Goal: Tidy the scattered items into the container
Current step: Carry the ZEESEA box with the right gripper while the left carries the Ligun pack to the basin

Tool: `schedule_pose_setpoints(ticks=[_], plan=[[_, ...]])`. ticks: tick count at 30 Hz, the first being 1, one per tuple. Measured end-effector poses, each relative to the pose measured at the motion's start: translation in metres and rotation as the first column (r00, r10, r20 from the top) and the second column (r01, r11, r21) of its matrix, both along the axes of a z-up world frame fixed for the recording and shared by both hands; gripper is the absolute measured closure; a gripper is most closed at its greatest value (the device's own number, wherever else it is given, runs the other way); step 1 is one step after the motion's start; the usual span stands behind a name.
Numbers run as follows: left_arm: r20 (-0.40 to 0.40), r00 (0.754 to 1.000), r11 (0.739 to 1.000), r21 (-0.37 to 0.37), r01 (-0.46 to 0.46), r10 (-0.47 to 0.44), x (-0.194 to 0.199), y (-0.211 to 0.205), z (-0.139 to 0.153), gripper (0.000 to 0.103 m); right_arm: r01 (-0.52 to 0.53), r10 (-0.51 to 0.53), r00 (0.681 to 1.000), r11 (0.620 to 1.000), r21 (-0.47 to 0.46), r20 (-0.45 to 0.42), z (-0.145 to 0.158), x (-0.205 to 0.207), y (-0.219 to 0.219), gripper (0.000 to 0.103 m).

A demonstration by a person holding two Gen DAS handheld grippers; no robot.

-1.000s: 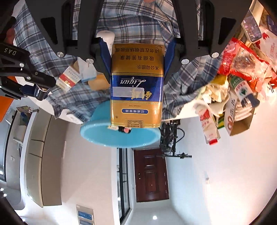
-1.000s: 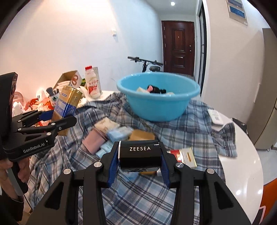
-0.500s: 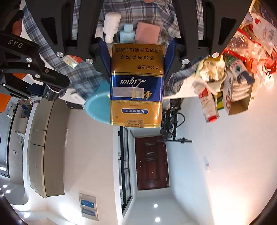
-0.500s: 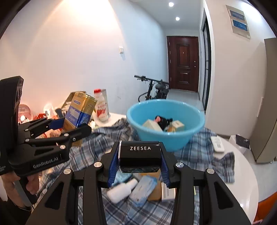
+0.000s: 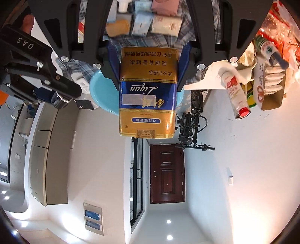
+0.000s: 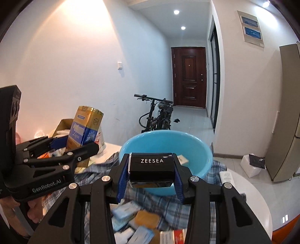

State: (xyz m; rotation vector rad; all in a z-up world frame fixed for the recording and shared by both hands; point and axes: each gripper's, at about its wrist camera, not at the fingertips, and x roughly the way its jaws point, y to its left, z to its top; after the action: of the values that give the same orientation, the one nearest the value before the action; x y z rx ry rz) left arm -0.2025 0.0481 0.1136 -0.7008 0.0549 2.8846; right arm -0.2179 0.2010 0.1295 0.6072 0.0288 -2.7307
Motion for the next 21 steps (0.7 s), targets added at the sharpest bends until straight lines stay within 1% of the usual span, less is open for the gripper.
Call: schedule_pose_setpoints(ticks=[3,6,12,15,18,21], plan=[[0.002,1.000,1.000,-0.011,-0.018,0.018,-0.016,0.003,-0.005,0.050,0.013,-0.013,1.000,1.000,0.008,-0.005,0.000,-0.019,-0.004,0.059],[0.015,0.999,0.999,-0.009,-0.032,0.032,-0.033,0.002,-0.013,0.050,0.046,-0.046,0.999,0.998,0.039,-0.013,-0.006,-0.036,-0.008,0.059],[0.050,0.997,0.998,-0.001,-0.065,0.065,-0.062,-0.002,-0.031,0.050,0.064,-0.066,0.997,0.997,0.043,0.037,-0.033,-0.077,-0.008,0.059],[0.074,0.995,0.998,-0.012,-0.064,0.065,-0.075,-0.001,-0.043,0.050,0.078,-0.081,0.994,0.996,0.036,0.074,-0.051,-0.097,-0.005,0.059],[0.101,0.993,0.998,-0.016,-0.066,0.068,-0.086,0.003,-0.051,0.050,0.085,-0.091,0.990,0.995,0.056,0.103,-0.066,-0.108,-0.007,0.059],[0.115,0.991,0.997,-0.048,-0.068,0.073,-0.092,0.008,-0.060,0.049,0.092,-0.099,0.987,0.994,0.064,0.127,-0.077,-0.115,-0.008,0.059]])
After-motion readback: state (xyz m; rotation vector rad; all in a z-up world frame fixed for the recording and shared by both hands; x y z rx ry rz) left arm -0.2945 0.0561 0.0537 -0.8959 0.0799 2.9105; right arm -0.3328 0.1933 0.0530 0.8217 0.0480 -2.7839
